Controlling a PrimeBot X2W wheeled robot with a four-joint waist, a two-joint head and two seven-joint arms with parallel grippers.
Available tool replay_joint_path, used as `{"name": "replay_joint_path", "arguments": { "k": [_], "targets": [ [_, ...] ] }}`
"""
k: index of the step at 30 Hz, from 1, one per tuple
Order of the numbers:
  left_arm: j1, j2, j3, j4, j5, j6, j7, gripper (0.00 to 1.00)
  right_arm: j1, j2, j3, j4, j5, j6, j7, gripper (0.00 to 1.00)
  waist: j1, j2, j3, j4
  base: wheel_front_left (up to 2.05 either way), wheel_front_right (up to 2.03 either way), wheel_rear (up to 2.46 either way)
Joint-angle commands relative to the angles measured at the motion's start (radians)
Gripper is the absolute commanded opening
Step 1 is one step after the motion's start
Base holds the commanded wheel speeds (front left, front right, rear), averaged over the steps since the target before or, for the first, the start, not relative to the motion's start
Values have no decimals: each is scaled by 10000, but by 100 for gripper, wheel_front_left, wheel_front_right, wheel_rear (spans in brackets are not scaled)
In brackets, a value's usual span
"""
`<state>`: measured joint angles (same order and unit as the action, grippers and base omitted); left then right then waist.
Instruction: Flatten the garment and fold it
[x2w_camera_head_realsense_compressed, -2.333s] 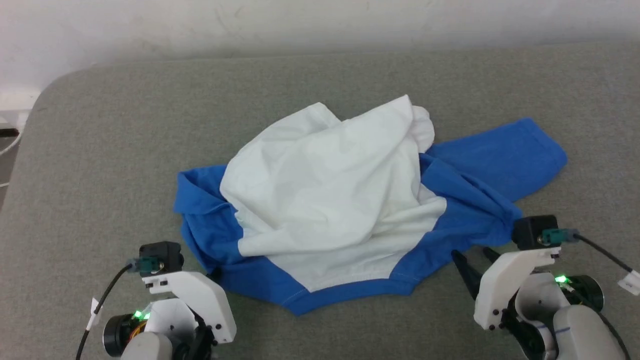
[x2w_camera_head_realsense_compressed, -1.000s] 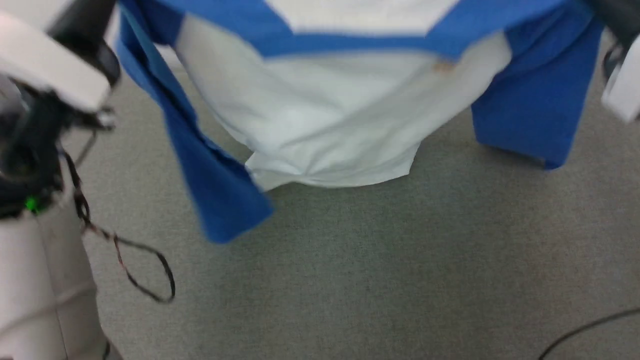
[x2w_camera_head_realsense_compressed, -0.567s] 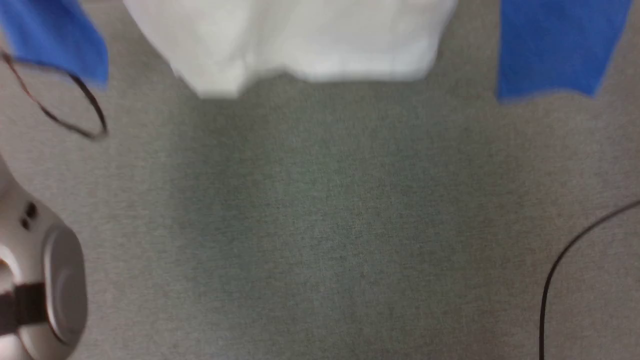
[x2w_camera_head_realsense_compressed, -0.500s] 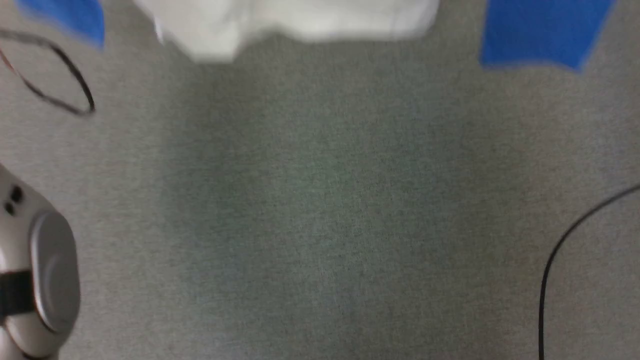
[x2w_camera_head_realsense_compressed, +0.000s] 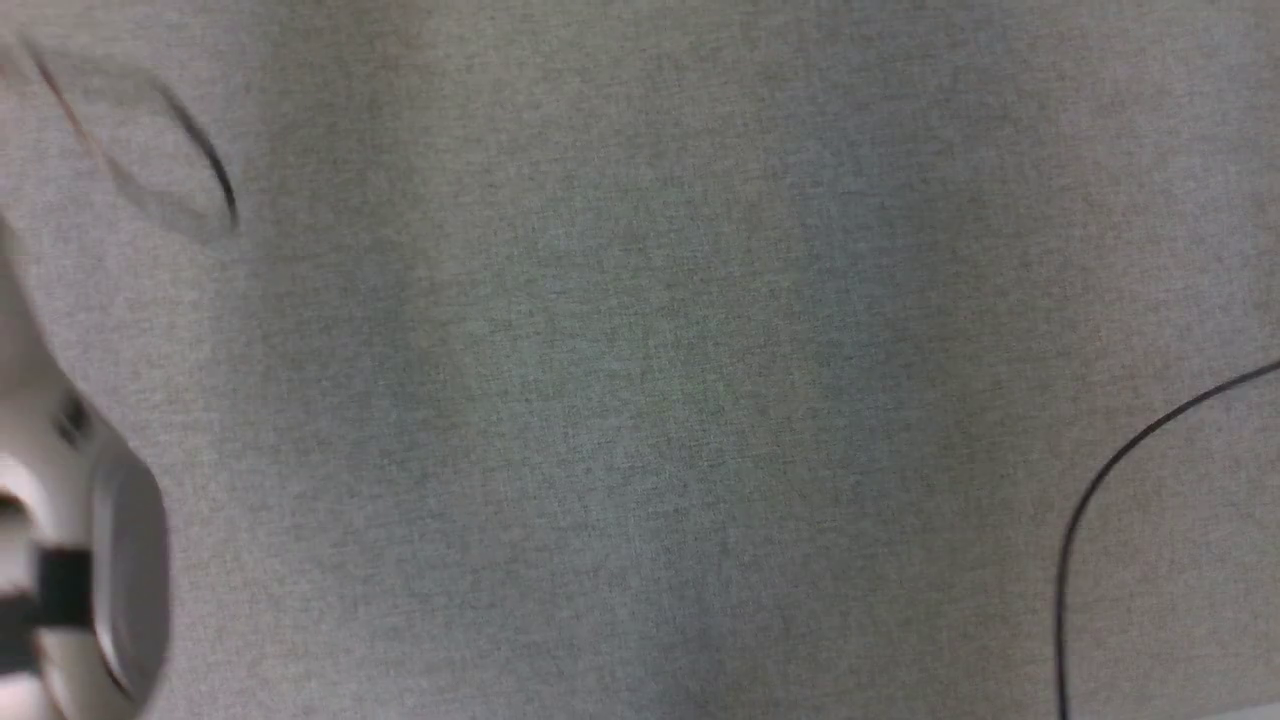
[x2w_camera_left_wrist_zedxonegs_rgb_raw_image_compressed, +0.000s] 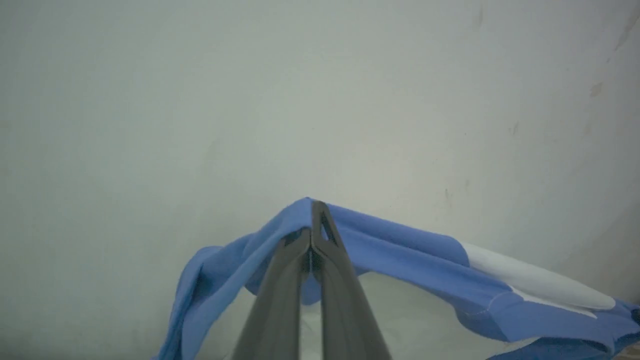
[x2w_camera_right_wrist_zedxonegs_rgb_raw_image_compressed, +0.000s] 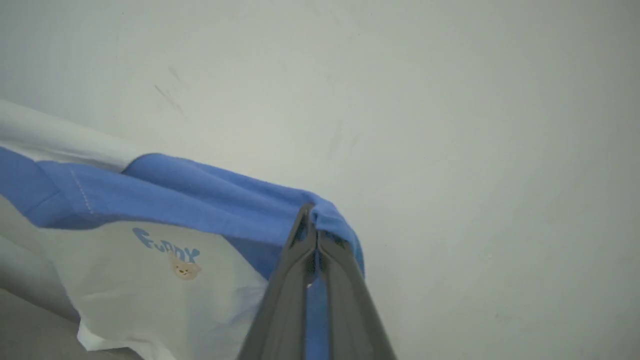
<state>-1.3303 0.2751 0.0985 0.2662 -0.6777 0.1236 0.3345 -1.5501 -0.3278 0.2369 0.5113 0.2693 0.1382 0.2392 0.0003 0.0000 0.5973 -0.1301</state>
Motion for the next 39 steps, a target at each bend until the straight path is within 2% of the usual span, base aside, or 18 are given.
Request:
{"name": "replay_joint_path", "arguments": {
  "k": [1,6,12,16,20,24,29,34,39],
  "targets": [
    [446,256,127,127,128,27,-107,0,374,-266,-20,156,128,-75,-14,0,-3,0,-163,66,0,0,0],
    [2961,584,-415,748,669,-480,-105,0,2394,-523,1055,399,1246,-75,355,0,-3,0,-832,236,0,0,0],
    [6090,698,-918,501,589,-951,751,0,5411,-1247,1837,-582,2549,-75,1288,0,-3,0,-2092,416,0,0,0],
    [8377,724,-1018,-500,218,-943,1690,0,7698,-1753,1715,-1751,3012,-75,1883,0,-3,0,-2776,517,0,0,0],
    [10608,654,-902,-1730,-213,-677,2389,0,9931,-1938,894,-2838,2897,-75,2142,0,-3,0,-3336,598,0,0,0],
    [12522,450,-728,-2861,-476,-263,2694,0,11934,-1607,-69,-3748,2409,-75,2334,0,-3,0,-3706,674,0,0,0],
    [14334,172,-770,-3862,-532,150,2894,0,14025,-744,-1342,-4677,1439,-75,2802,0,-3,0,-4086,799,0,0,0],
    [15344,35,-714,-4038,-566,233,2738,0,15675,278,-2416,-5583,533,-75,3505,0,-3,0,-4401,884,0,0,0],
    [15959,-69,-925,-4190,-336,294,2575,0,16765,885,-3008,-6258,-379,-75,4109,0,-3,0,-4463,858,0,0,0]
  ]
}}
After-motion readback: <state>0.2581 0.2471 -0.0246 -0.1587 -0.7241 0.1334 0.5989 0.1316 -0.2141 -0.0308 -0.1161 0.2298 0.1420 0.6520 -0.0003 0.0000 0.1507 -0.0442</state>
